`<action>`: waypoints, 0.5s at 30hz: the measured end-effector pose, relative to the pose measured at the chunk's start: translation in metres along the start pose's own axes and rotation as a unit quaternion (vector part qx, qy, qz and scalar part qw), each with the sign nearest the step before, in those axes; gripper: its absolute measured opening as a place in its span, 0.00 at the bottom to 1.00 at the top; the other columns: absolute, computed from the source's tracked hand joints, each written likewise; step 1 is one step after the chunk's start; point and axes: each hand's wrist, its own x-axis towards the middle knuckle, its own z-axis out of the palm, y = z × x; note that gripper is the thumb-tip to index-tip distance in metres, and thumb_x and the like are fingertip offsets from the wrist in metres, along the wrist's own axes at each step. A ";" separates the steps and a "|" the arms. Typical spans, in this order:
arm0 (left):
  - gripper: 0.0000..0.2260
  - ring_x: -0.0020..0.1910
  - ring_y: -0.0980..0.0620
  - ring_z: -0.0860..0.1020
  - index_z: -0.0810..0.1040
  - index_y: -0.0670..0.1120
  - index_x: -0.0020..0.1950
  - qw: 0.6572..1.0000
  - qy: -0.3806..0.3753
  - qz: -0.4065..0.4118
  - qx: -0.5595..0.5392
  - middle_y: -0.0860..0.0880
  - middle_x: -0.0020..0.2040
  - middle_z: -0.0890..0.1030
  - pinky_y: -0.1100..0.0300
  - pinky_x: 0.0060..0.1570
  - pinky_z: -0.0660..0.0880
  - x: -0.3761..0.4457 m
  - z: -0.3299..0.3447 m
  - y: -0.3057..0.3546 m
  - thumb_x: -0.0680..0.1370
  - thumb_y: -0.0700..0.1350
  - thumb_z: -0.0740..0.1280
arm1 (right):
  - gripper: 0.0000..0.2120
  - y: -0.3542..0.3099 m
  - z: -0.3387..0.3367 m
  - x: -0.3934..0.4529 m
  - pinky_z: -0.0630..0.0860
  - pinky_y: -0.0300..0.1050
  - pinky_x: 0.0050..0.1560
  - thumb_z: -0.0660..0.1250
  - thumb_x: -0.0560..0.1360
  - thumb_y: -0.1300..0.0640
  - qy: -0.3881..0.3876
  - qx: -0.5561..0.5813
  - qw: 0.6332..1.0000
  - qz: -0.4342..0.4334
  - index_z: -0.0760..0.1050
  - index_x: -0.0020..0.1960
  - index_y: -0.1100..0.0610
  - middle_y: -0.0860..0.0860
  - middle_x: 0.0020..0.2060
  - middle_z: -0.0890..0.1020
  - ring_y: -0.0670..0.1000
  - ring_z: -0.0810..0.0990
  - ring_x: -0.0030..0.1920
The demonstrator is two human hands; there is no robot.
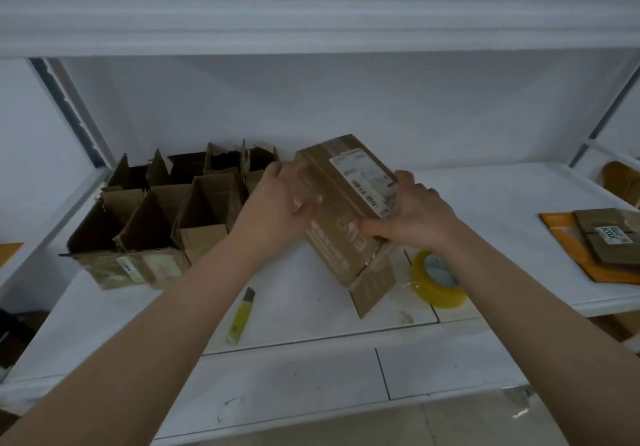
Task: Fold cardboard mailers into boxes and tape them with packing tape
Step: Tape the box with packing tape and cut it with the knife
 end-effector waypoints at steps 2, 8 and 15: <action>0.22 0.56 0.58 0.76 0.67 0.56 0.70 0.973 -0.058 -0.121 -0.187 0.59 0.59 0.74 0.65 0.50 0.75 -0.010 0.014 0.005 0.78 0.56 0.66 | 0.52 -0.007 0.007 0.001 0.72 0.51 0.55 0.69 0.55 0.24 0.022 0.016 0.999 0.019 0.58 0.69 0.52 0.53 0.61 0.73 0.57 0.71 0.61; 0.10 0.44 0.65 0.79 0.70 0.71 0.56 0.887 -0.136 -0.230 -0.377 0.66 0.51 0.77 0.58 0.35 0.80 -0.015 0.034 -0.009 0.77 0.61 0.65 | 0.47 -0.013 0.024 0.000 0.74 0.50 0.54 0.57 0.60 0.18 0.037 0.001 0.999 -0.007 0.64 0.69 0.48 0.51 0.58 0.77 0.55 0.76 0.58; 0.23 0.44 0.64 0.82 0.74 0.79 0.39 0.889 -0.180 -0.246 -0.342 0.65 0.45 0.83 0.53 0.39 0.82 -0.026 0.040 -0.045 0.82 0.50 0.61 | 0.10 0.006 0.059 -0.006 0.67 0.40 0.36 0.62 0.79 0.45 0.033 0.048 0.998 -0.018 0.73 0.57 0.47 0.38 0.40 0.74 0.42 0.73 0.39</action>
